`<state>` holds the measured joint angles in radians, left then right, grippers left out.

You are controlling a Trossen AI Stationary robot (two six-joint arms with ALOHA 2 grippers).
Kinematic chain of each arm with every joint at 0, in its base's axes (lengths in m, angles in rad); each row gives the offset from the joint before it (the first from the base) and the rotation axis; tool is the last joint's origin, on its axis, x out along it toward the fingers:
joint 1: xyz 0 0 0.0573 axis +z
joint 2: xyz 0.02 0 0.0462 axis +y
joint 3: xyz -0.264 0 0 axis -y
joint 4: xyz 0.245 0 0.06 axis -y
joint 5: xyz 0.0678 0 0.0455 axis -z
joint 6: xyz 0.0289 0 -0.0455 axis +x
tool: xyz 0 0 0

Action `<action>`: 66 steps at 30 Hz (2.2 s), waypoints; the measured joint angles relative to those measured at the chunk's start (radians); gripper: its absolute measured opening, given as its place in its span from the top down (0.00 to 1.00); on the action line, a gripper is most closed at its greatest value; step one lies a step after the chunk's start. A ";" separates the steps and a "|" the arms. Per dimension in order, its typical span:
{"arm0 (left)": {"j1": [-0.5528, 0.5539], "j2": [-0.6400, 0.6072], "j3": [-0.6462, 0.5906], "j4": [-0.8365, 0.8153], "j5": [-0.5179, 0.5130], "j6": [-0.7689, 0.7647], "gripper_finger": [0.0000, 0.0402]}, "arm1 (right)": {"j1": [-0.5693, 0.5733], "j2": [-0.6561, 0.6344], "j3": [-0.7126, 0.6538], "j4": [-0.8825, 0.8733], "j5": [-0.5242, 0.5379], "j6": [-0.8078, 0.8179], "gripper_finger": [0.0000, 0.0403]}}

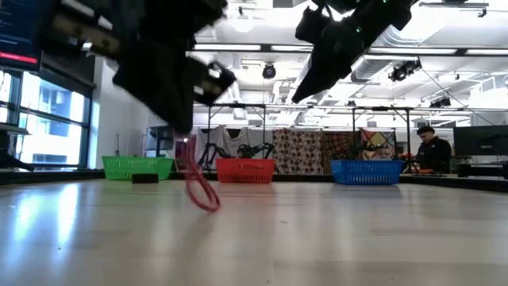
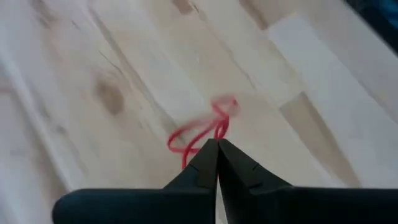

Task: Sort rubber bands into baskets
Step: Put the red rubber band into the green bin

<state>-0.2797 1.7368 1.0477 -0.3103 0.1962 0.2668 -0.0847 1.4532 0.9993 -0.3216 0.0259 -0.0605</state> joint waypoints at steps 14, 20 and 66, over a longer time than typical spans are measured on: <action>0.094 -0.309 0.000 -0.233 -0.174 -0.053 1.00 | 0.048 0.000 0.000 0.064 -0.017 -0.015 1.00; 0.187 -0.413 0.000 -0.316 -0.269 -0.056 1.00 | 0.055 0.000 0.000 0.100 -0.017 -0.019 1.00; 1.354 -0.080 0.001 -0.401 -0.355 0.085 1.00 | 0.052 0.000 0.000 0.131 0.030 -0.121 1.00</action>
<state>1.0744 1.6568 1.0489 -0.7113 -0.1589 0.3515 -0.0326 1.4536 0.9993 -0.1909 0.0563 -0.1814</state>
